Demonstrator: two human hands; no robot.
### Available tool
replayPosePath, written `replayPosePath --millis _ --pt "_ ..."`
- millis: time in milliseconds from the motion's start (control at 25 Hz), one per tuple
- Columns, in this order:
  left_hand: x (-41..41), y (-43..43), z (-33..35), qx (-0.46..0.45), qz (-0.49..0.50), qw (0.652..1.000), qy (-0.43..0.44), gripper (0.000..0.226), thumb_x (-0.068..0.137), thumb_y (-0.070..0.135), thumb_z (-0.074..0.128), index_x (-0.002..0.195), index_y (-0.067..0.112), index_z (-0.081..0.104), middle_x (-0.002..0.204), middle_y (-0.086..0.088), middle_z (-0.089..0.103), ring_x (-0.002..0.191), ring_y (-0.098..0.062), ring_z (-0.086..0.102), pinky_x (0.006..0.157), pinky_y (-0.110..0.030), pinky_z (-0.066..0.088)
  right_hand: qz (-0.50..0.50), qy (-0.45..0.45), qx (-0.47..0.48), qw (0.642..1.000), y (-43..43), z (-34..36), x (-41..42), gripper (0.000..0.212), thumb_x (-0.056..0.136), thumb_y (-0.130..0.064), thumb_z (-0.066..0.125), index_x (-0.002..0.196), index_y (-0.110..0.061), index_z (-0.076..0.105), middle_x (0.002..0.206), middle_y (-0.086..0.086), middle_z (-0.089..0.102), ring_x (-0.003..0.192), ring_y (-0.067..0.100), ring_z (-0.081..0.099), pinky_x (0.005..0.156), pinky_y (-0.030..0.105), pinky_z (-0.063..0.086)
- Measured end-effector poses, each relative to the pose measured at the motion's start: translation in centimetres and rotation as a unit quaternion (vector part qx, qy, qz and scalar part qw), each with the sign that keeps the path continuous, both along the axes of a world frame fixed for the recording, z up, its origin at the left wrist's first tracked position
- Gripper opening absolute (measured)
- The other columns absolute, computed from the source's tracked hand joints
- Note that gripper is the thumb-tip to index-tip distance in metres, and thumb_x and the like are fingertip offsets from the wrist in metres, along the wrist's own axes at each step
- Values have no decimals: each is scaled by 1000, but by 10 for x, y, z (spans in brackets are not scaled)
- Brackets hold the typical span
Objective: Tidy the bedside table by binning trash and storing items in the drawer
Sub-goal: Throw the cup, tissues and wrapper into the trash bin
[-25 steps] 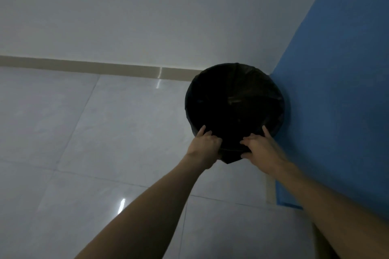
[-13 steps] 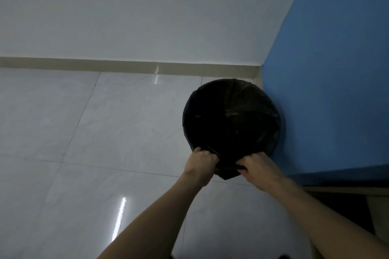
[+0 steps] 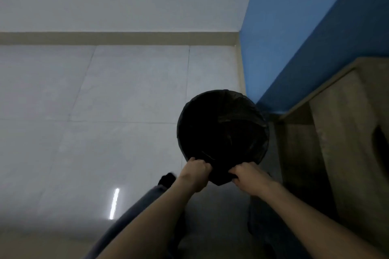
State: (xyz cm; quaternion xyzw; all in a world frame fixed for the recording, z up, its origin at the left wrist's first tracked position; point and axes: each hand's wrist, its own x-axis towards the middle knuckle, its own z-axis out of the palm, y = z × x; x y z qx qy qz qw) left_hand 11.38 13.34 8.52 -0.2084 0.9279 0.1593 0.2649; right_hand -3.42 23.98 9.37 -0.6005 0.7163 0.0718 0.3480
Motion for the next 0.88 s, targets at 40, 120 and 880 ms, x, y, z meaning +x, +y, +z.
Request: replayPosePath --millis 40,120,880 --pt "6 12 1 12 -2 1000 -10 27 92 13 46 113 12 62 111 -9 66 104 -27 60 95 -39 41 -1 -6 12 1000 12 3 7 31 91 -19 45 114 -9 63 107 11 66 93 24 61 81 35 51" --pt "15 33 11 50 -6 998 -46 28 92 21 47 114 9 61 114 -12 65 107 -29 59 94 -40 43 1 -15 30 999 39 12 20 30 90 -16 46 115 -8 62 108 13 65 93 25 61 79 35 52" --pt "-212 95 231 150 51 912 379 44 86 15 55 129 21 47 130 -5 53 120 -20 49 99 -31 42 -376 210 -397 810 138 235 -125 15 71 -19 65 84 -12 68 82 11 69 74 29 67 65 33 54"
